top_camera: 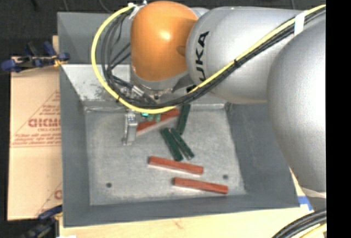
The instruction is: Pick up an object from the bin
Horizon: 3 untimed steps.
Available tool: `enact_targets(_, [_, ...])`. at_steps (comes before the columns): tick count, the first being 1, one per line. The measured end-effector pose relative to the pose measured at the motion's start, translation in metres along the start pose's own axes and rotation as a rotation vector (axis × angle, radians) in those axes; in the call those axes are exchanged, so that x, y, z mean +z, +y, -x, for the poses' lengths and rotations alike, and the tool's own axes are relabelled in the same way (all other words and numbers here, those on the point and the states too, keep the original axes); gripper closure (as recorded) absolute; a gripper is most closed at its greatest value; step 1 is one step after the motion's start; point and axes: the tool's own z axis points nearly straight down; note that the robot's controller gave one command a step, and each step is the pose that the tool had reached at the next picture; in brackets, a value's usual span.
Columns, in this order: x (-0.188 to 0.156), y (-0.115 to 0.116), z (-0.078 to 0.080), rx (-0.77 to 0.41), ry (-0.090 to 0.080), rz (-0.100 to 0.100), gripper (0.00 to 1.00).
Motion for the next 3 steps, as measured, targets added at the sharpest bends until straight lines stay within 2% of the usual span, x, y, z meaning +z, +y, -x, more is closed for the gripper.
enact_targets(1, [0.147,-0.092,0.027,0.0,-0.002,-0.002,0.0])
enact_targets(2, [0.109,-0.118,0.049,-0.018,-0.014,-0.002,0.0])
enact_targets(3, [0.111,-0.123,0.059,0.155,-0.012,0.002,0.0])
